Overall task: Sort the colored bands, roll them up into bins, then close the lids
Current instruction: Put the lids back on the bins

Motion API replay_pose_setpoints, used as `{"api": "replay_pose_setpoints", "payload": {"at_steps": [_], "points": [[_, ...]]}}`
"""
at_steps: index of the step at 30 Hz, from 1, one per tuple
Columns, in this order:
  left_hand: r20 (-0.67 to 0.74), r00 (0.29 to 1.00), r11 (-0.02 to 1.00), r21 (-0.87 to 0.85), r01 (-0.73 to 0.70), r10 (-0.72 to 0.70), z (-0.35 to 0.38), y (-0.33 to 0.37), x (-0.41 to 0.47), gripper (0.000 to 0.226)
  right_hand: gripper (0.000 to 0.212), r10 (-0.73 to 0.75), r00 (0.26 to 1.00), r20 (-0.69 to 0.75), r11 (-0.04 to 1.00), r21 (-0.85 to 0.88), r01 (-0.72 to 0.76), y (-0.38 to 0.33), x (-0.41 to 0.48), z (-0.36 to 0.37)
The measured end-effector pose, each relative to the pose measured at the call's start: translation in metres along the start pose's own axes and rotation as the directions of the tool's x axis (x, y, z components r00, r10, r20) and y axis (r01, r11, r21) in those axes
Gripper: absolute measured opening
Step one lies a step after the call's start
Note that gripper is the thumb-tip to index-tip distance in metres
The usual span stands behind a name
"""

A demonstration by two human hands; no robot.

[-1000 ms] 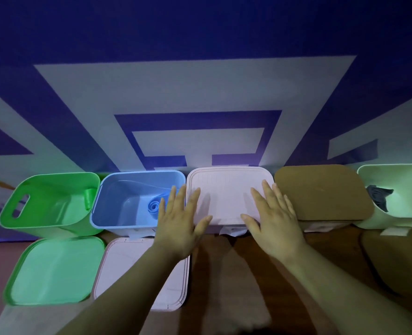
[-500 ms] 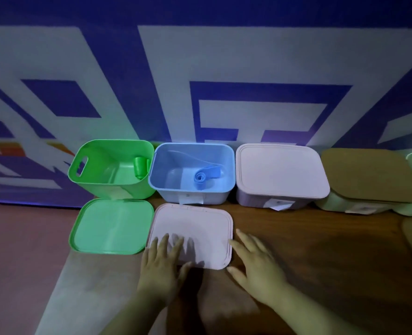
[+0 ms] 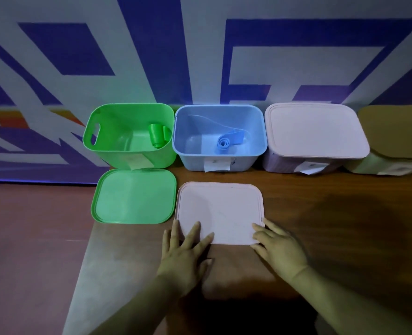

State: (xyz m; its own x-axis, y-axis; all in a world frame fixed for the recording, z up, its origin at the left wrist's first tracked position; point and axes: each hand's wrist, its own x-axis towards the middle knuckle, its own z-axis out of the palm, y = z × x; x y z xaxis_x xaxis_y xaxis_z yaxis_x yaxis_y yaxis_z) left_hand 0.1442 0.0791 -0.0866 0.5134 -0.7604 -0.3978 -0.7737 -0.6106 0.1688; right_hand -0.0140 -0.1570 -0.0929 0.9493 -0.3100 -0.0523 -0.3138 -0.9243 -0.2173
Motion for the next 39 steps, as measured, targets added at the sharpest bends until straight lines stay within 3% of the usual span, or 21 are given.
{"api": "replay_pose_setpoints", "payload": {"at_steps": [3,9,16,22,28,30,32,35,39], "points": [[-0.038,0.999,0.999,-0.044,0.016,-0.017,0.004,0.002,-0.004,0.061,0.026,-0.015,1.000,0.002,0.999,-0.051,0.015,-0.003,-0.005,0.005],[0.030,0.998,0.996,-0.075,0.055,-0.053,0.007,0.004,-0.016,0.067,0.033,-0.051,0.999,-0.015,0.995,-0.083,0.050,-0.008,-0.011,0.005],[0.013,0.997,0.995,-0.055,0.077,-0.077,0.004,0.003,-0.033,0.061,0.028,-0.240,0.966,-0.100,0.965,-0.133,0.226,-0.003,-0.017,0.003],[-0.070,0.983,0.985,-0.059,0.165,-0.169,0.009,0.005,-0.021,0.047,0.018,-0.354,0.931,-0.088,0.916,-0.231,0.327,0.005,-0.013,-0.002],[-0.177,0.964,0.980,-0.043,0.194,-0.198,0.014,0.002,-0.010,0.043,0.014,-0.389,0.912,-0.134,0.903,-0.249,0.349,0.012,-0.008,-0.001],[-0.200,0.962,0.982,-0.055,0.179,-0.186,0.015,0.002,-0.007,0.043,0.022,-0.410,0.896,-0.169,0.900,-0.234,0.368,0.011,-0.006,-0.003],[-0.209,0.962,0.983,-0.073,0.166,-0.178,0.015,0.001,-0.004,0.044,0.028,-0.429,0.880,-0.203,0.896,-0.224,0.384,0.011,-0.002,-0.006],[-0.221,0.960,0.984,-0.078,0.159,-0.173,0.012,-0.001,-0.001,0.043,0.018,-0.438,0.878,-0.196,0.889,-0.241,0.390,0.014,0.002,-0.008],[-0.227,0.968,0.994,-0.044,0.100,-0.107,0.014,0.002,0.002,0.040,0.021,-0.416,0.888,-0.195,0.900,-0.229,0.371,0.016,0.005,-0.014]]}}
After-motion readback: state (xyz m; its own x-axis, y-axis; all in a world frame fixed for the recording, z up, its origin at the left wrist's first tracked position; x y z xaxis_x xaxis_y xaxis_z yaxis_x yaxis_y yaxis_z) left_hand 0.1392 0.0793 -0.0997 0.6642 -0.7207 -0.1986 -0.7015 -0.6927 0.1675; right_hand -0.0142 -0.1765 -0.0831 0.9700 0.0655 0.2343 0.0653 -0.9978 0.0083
